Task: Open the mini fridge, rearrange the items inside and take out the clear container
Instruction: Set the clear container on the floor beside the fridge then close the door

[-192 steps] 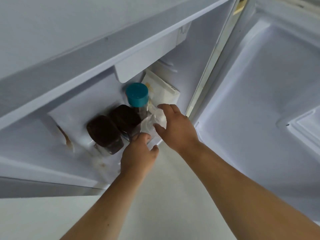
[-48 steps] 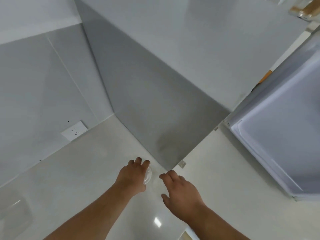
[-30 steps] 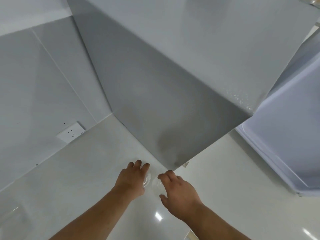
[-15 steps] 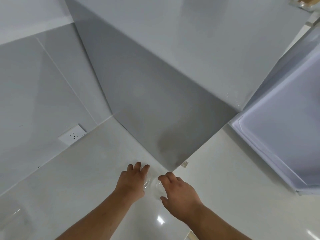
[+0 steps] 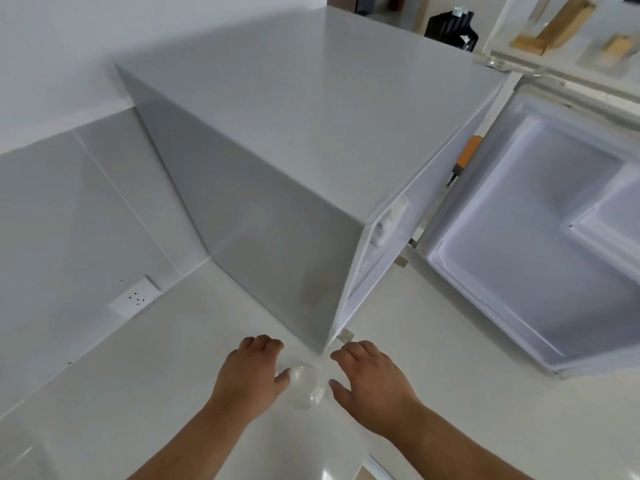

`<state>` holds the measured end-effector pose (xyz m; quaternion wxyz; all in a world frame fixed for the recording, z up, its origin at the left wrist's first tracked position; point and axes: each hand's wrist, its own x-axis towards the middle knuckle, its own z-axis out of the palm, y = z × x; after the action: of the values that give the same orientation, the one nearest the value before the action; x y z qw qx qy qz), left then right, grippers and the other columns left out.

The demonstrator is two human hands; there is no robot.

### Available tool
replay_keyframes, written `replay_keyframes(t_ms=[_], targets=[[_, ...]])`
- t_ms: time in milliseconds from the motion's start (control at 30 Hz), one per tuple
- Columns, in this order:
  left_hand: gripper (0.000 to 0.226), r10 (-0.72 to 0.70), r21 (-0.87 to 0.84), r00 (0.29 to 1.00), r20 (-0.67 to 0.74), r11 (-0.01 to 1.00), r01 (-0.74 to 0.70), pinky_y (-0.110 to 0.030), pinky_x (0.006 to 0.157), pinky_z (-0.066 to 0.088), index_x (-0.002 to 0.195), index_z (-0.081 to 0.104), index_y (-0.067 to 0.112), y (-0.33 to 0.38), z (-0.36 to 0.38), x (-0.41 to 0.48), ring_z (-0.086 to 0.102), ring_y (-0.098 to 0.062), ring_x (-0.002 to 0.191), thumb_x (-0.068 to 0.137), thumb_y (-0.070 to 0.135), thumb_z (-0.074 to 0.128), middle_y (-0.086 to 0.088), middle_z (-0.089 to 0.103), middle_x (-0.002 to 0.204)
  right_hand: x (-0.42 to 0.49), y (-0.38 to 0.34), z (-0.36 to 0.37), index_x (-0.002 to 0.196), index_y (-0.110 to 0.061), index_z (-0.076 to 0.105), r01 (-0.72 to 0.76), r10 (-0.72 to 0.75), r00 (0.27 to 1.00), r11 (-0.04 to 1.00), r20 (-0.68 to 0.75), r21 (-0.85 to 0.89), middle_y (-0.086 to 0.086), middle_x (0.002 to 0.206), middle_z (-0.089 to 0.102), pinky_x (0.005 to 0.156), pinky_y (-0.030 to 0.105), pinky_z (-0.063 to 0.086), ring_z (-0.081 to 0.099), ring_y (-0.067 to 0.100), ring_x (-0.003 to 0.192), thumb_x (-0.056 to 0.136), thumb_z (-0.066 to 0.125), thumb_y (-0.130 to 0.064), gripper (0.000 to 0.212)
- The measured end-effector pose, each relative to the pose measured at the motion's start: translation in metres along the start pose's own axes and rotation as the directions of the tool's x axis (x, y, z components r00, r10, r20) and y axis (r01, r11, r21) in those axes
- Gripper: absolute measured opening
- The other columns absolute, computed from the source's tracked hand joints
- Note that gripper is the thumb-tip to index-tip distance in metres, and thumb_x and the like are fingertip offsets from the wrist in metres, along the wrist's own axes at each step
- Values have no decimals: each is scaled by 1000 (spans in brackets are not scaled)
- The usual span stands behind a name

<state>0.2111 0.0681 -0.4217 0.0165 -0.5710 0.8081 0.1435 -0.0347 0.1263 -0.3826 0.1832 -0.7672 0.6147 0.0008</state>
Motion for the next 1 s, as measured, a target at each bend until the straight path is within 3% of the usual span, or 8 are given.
replay_keyframes(t_ms=[200, 367, 500, 667, 833, 1000], targets=[[47, 15, -79, 994, -112, 997, -24, -23, 78, 51, 120, 66, 35, 41, -23, -10, 59, -7, 103, 95, 65, 40, 17, 70, 112, -19, 17, -34, 142, -29, 53, -53, 52, 995, 999, -80, -13, -8, 140, 57, 111, 34, 37, 45, 17, 131, 99, 30, -62, 59], [57, 27, -136, 986, -162, 990, -49, -22, 74, 50, 114, 68, 35, 88, -45, -13, 62, -4, 97, 92, 70, 28, 17, 72, 104, -42, 36, -68, 137, -31, 56, -102, 96, 984, 994, -149, -27, -10, 135, 60, 106, 33, 39, 50, 16, 123, 100, 27, -64, 58], [54, 54, -187, 972, -230, 978, -98, -16, 71, 44, 114, 69, 37, 129, -61, -16, 63, -2, 93, 94, 72, 34, 18, 72, 101, -65, 54, -95, 138, -32, 55, -130, 124, 972, 991, -201, -16, -11, 136, 59, 107, 34, 40, 49, 15, 123, 99, 23, -66, 61], [62, 124, -176, 948, -294, 968, -181, -21, 83, 51, 123, 67, 36, 182, -82, -14, 64, -4, 99, 93, 75, 30, 18, 73, 110, -96, 78, -130, 139, -31, 53, -156, 148, 952, 988, -269, -11, -10, 137, 58, 106, 34, 42, 48, 16, 125, 98, 24, -67, 62], [64, 169, -133, 932, -322, 966, -222, -29, 97, 50, 138, 55, 40, 227, -114, -2, 59, -10, 122, 93, 79, 31, 15, 65, 133, -114, 94, -171, 140, -30, 54, -173, 151, 924, 984, -352, -33, -9, 138, 58, 106, 36, 42, 47, 17, 126, 97, 24, -68, 64], [61, 254, -77, 866, -431, 946, -316, -32, 95, 53, 138, 54, 34, 266, -166, 12, 58, -14, 121, 94, 74, 41, 8, 64, 133, -132, 106, -224, 139, -30, 55, -183, 131, 878, 981, -460, -70, -10, 138, 58, 108, 36, 39, 45, 17, 128, 97, 25, -67, 64]])
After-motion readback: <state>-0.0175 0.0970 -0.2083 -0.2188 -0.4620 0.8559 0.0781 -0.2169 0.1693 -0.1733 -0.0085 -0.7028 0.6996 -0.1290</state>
